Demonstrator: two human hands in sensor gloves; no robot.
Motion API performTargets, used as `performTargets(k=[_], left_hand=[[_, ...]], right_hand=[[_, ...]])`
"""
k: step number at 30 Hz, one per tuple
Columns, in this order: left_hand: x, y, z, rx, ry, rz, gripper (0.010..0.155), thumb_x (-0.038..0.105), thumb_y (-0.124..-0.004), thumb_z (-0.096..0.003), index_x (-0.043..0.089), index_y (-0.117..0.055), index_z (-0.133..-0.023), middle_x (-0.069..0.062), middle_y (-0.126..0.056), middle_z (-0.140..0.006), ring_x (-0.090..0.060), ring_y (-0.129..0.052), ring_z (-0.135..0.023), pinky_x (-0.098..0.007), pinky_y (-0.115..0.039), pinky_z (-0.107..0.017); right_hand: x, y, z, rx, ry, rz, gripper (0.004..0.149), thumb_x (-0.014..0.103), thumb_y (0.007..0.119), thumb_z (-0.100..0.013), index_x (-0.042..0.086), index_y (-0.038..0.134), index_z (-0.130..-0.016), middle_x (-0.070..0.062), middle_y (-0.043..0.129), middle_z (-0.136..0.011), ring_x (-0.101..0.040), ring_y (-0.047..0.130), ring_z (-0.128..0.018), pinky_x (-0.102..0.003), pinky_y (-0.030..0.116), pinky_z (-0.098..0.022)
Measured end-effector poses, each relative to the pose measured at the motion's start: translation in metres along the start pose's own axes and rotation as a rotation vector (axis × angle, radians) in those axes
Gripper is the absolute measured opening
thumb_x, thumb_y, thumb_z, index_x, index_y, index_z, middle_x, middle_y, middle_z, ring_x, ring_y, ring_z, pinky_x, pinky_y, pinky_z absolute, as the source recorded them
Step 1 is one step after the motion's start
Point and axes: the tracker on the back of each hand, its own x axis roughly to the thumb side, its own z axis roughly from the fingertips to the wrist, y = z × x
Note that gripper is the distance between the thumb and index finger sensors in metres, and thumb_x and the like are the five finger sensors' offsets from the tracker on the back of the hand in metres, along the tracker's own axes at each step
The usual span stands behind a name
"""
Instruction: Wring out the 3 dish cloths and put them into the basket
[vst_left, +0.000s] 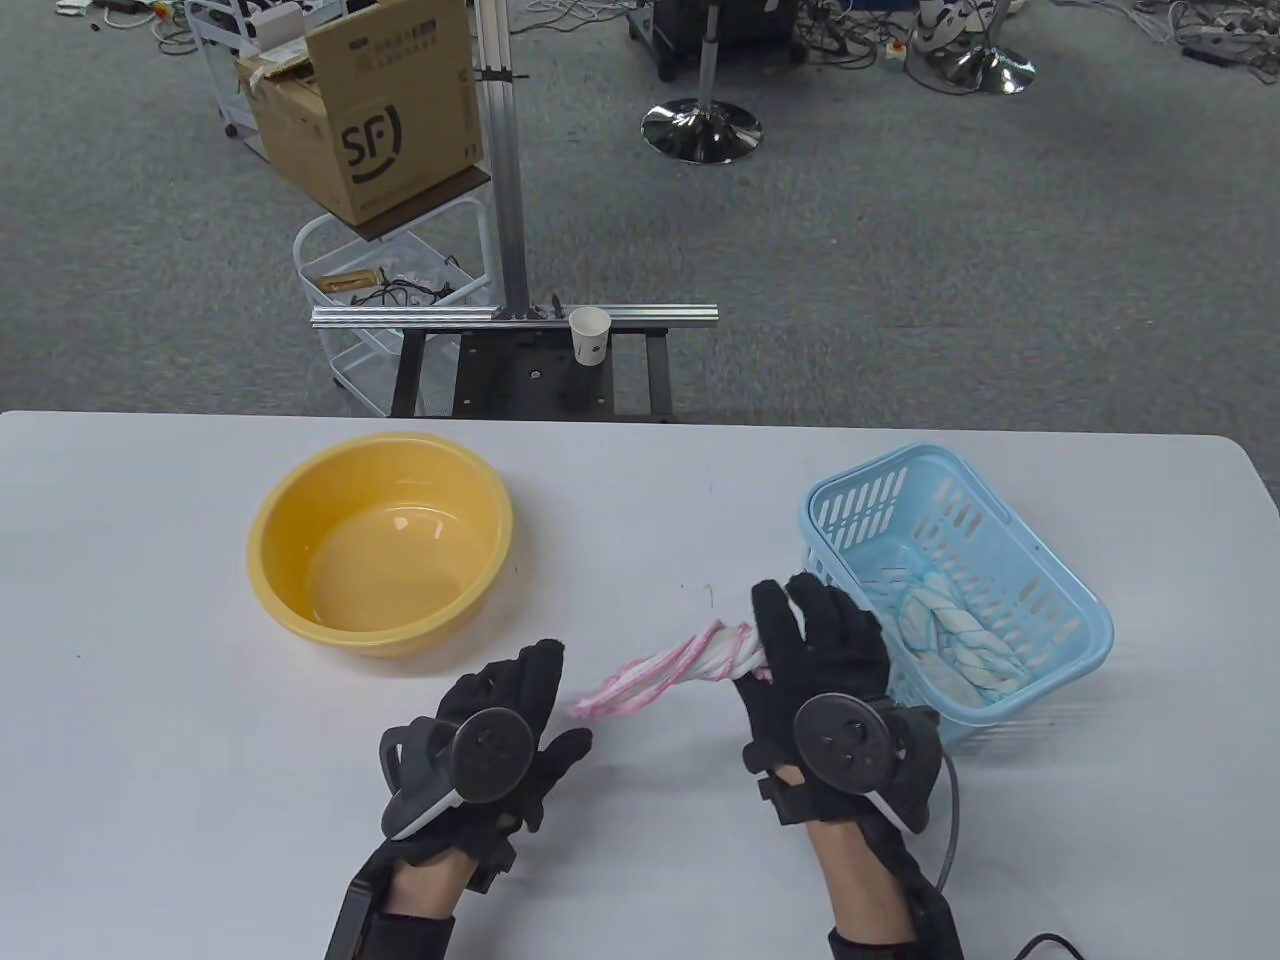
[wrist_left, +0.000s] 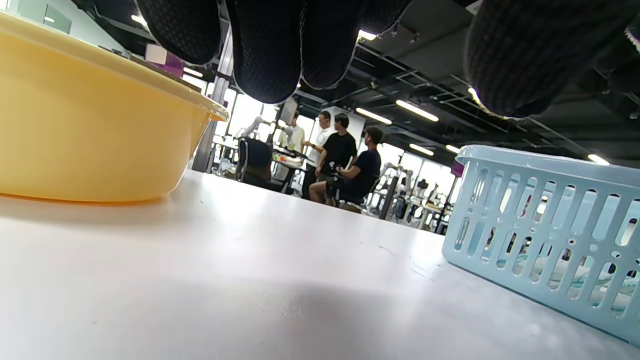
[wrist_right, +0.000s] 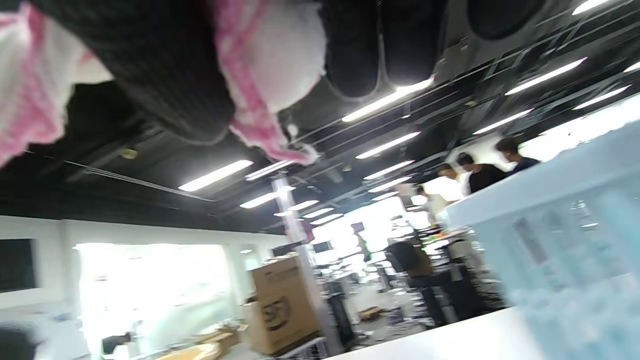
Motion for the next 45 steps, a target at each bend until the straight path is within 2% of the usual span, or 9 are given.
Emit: performTargets(k=[6, 10, 17, 22, 28, 33, 34, 35, 45], left_hand=[[-0.002, -0.008, -0.002, -0.041, 0.011, 0.019, 0.095, 0.065, -0.084, -0.0393, 0.032, -0.034, -0.113, 0.008, -0.052, -0.114, -0.028, -0.066, -0.106, -0.059, -0.054, -0.078], [-0.001, -0.010, -0.003, -0.054, 0.008, 0.018, 0.094, 0.065, -0.084, -0.0393, 0.031, -0.035, -0.113, 0.008, -0.053, -0.114, -0.028, -0.067, -0.106, -0.059, -0.054, -0.078], [-0.003, -0.012, -0.003, -0.067, 0.018, 0.035, 0.093, 0.064, -0.084, -0.0396, 0.030, -0.037, -0.112, 0.007, -0.056, -0.112, -0.028, -0.069, -0.104, -0.059, -0.055, -0.077], [-0.003, -0.012, -0.003, -0.080, 0.021, 0.036, 0.093, 0.064, -0.084, -0.0396, 0.031, -0.037, -0.112, 0.007, -0.056, -0.113, -0.028, -0.069, -0.104, -0.059, -0.055, -0.077], [-0.004, -0.012, -0.002, -0.083, 0.027, 0.041, 0.093, 0.064, -0.083, -0.0397, 0.030, -0.037, -0.112, 0.007, -0.056, -0.113, -0.028, -0.069, -0.104, -0.059, -0.055, -0.077], [-0.005, -0.012, -0.003, -0.075, 0.035, 0.036, 0.093, 0.064, -0.083, -0.0399, 0.031, -0.037, -0.113, 0.007, -0.055, -0.113, -0.028, -0.068, -0.105, -0.060, -0.054, -0.077], [-0.006, -0.012, -0.003, -0.070, 0.038, 0.032, 0.089, 0.064, -0.082, -0.0435, 0.031, -0.036, -0.113, 0.007, -0.055, -0.113, -0.028, -0.068, -0.105, -0.059, -0.054, -0.077], [-0.006, -0.011, -0.002, -0.066, 0.042, 0.028, 0.093, 0.065, -0.083, -0.0400, 0.031, -0.036, -0.113, 0.007, -0.055, -0.113, -0.028, -0.068, -0.105, -0.059, -0.054, -0.077], [-0.015, -0.007, -0.002, -0.025, 0.084, 0.018, 0.093, 0.065, -0.081, -0.0409, 0.033, -0.032, -0.113, 0.008, -0.045, -0.116, -0.028, -0.057, -0.110, -0.060, -0.049, -0.079]], right_hand=[[-0.049, -0.028, -0.021, 0.035, 0.306, 0.061, 0.074, 0.054, 0.084, -0.052, 0.023, 0.048, -0.109, -0.016, 0.038, -0.116, -0.048, 0.035, -0.107, -0.074, 0.030, -0.073], [-0.084, -0.029, -0.019, 0.091, 0.524, 0.039, 0.081, 0.056, 0.082, -0.052, 0.019, 0.039, -0.110, -0.016, 0.030, -0.116, -0.047, 0.025, -0.108, -0.074, 0.022, -0.073], [-0.121, -0.018, -0.002, 0.161, 0.654, 0.094, 0.084, 0.058, 0.082, -0.052, 0.017, 0.037, -0.110, -0.016, 0.027, -0.117, -0.047, 0.024, -0.108, -0.075, 0.019, -0.072], [-0.126, -0.019, 0.000, 0.155, 0.674, 0.080, 0.081, 0.057, 0.081, -0.052, 0.016, 0.041, -0.110, -0.017, 0.029, -0.116, -0.047, 0.026, -0.108, -0.074, 0.021, -0.073], [-0.119, -0.024, -0.001, 0.118, 0.627, 0.050, 0.080, 0.058, 0.080, -0.052, 0.016, 0.043, -0.109, -0.017, 0.032, -0.116, -0.047, 0.029, -0.108, -0.074, 0.023, -0.073], [-0.094, -0.024, -0.005, 0.071, 0.468, 0.067, 0.079, 0.059, 0.079, -0.052, 0.016, 0.045, -0.109, -0.017, 0.036, -0.115, -0.047, 0.035, -0.107, -0.074, 0.027, -0.072], [-0.087, -0.022, -0.006, 0.066, 0.427, 0.075, 0.079, 0.059, 0.079, -0.052, 0.016, 0.045, -0.108, -0.017, 0.037, -0.115, -0.048, 0.036, -0.107, -0.074, 0.028, -0.072], [-0.079, -0.021, -0.006, 0.060, 0.386, 0.082, 0.078, 0.059, 0.078, -0.052, 0.016, 0.045, -0.108, -0.018, 0.038, -0.115, -0.048, 0.037, -0.107, -0.074, 0.029, -0.072], [-0.015, 0.014, -0.004, 0.056, 0.091, 0.092, 0.078, 0.061, 0.076, -0.053, 0.017, 0.044, -0.109, -0.017, 0.038, -0.115, -0.048, 0.040, -0.106, -0.075, 0.033, -0.071]])
